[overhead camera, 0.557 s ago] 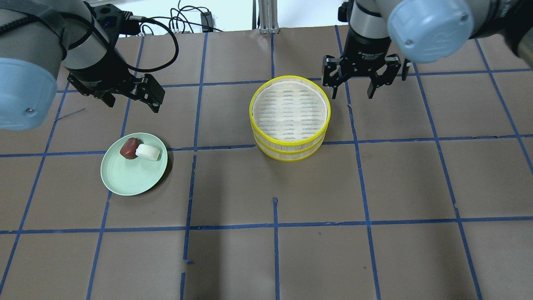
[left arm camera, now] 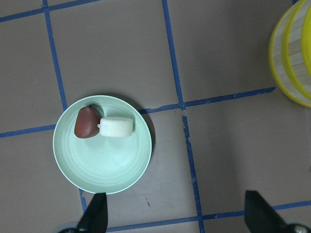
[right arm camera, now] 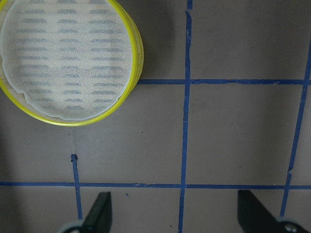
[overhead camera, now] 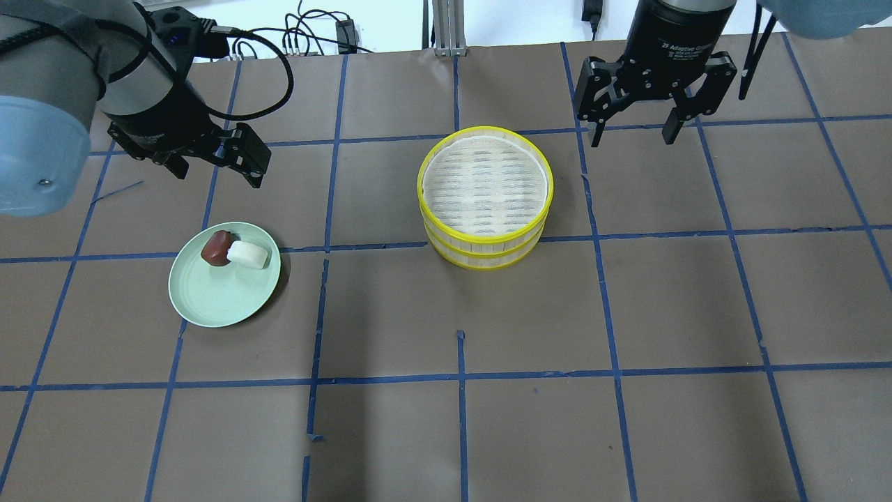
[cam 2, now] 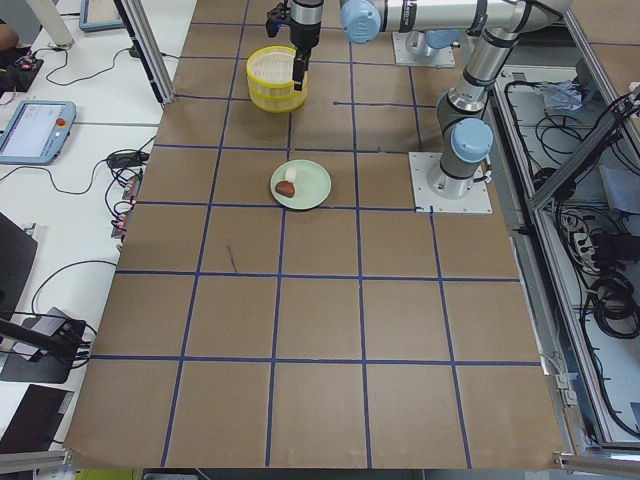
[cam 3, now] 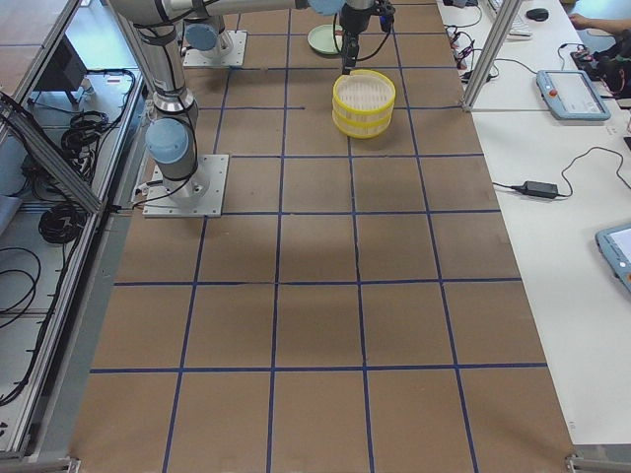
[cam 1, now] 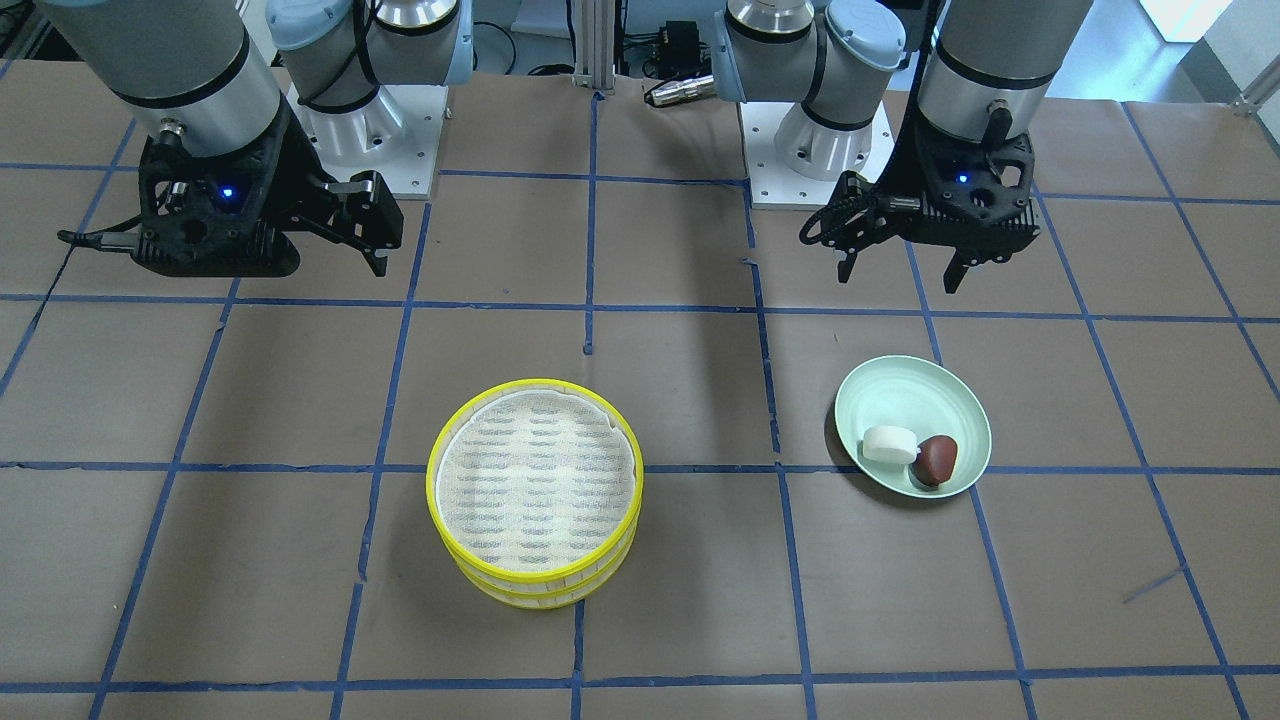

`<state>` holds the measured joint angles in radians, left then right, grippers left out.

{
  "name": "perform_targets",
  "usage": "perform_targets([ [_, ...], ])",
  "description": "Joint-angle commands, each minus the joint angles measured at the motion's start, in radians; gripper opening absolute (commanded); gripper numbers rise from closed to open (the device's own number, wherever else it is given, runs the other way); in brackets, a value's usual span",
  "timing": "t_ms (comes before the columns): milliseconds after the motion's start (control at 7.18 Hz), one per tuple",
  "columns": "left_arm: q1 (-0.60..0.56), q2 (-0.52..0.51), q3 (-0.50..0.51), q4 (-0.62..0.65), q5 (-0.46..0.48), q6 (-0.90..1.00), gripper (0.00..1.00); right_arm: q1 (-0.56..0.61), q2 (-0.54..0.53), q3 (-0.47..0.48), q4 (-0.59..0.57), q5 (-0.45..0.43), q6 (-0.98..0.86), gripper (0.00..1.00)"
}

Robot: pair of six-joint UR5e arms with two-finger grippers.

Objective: Place buns in different layers of steamer
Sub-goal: 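Lower the left gripper to the white bun while the right reaches the steamer rim, then grasp and lift the white bun with the left while the right grips the top tier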

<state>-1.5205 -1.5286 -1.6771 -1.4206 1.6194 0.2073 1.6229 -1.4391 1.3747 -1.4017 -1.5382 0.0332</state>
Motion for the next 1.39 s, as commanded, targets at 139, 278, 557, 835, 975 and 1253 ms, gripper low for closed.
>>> perform_targets([
  [139, 0.156, -0.086, -0.097, 0.140, -0.009, 0.174, 1.00, 0.009, 0.076, 0.056, -0.205, 0.004, 0.007, 0.99],
  [278, 0.170, -0.140, -0.151, 0.260, -0.006, 0.190, 1.00, 0.012, 0.139, 0.088, -0.282, 0.006, 0.016, 0.99],
  [557, 0.171, -0.276, -0.199, 0.391, -0.006, 0.178, 1.00, 0.021, 0.193, 0.185, -0.448, 0.009, 0.022, 0.97],
  [835, 0.172, -0.335, -0.252, 0.422, -0.010, 0.123, 1.00, 0.058, 0.236, 0.201, -0.494, 0.009, 0.034, 0.96],
  [975, 0.172, -0.343, -0.262, 0.420, -0.010, 0.110, 0.97, 0.067, 0.264, 0.204, -0.546, 0.009, 0.049, 0.88],
  [1253, 0.172, -0.347, -0.263, 0.420, -0.010, 0.100, 0.74, 0.068, 0.275, 0.204, -0.562, 0.009, 0.051, 0.60],
])
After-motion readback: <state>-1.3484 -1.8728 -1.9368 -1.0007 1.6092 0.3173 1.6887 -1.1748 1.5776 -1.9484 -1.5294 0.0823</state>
